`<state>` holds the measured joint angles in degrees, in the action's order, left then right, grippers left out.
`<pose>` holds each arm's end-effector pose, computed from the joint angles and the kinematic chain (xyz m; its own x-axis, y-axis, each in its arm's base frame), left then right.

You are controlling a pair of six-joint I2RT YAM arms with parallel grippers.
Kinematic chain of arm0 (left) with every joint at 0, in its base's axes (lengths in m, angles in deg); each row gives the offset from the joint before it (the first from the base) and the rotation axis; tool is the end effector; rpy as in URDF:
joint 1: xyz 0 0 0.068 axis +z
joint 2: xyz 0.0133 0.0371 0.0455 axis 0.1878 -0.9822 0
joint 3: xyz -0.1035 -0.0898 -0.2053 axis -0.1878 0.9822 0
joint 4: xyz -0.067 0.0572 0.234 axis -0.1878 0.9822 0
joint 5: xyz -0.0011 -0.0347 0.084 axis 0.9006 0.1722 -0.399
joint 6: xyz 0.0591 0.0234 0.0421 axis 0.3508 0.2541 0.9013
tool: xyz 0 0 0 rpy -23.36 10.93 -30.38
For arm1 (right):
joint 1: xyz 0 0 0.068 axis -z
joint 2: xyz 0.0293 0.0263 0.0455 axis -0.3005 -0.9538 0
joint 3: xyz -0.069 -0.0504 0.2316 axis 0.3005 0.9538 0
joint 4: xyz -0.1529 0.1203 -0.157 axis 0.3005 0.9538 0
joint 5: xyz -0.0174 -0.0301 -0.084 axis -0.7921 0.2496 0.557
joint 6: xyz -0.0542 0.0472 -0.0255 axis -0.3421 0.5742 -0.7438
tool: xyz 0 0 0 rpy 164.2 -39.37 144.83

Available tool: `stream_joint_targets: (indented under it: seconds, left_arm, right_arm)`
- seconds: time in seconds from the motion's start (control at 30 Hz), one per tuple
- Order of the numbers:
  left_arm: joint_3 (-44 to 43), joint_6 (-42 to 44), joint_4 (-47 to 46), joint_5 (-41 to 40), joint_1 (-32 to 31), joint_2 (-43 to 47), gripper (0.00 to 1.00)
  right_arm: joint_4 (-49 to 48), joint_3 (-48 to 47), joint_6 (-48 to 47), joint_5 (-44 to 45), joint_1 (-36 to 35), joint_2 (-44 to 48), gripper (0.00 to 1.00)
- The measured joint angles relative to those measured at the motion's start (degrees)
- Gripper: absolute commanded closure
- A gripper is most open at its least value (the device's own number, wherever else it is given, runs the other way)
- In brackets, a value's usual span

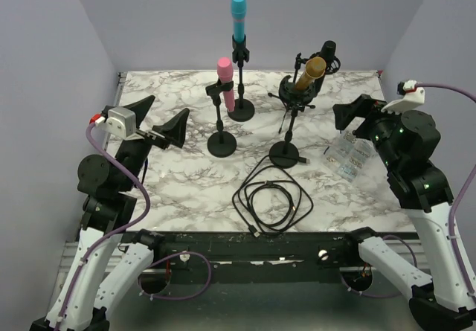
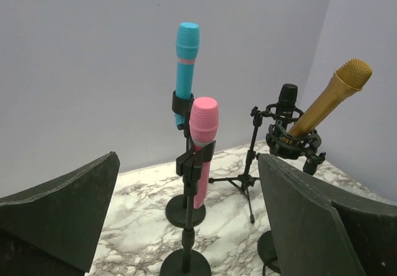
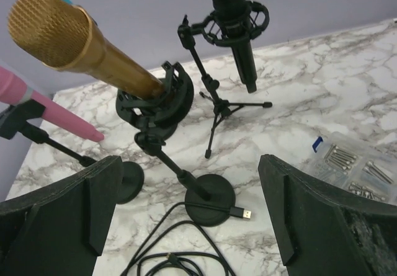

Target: Remove the microphone from the stand

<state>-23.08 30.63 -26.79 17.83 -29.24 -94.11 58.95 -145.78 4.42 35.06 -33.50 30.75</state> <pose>0.1445 -0.0566 0.4269 0.2757 -0.2827 -0.9187 0.4827 0.8673 -0.1220 0.1817 0.0420 0.4173 -0.1422 0.3045 -0.9418 -0.0863 0.9441 0.3183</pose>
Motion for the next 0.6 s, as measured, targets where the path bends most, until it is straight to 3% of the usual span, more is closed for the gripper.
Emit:
stream_joint_targets:
  seconds: [0.6]
  left_arm:
    - [0.0,0.0,0.7,-1.1,-1.3,-2.3,0.01]
  right_arm:
    - [-1.2,10.9,3.1,-0.9,0.0,-0.6,0.0]
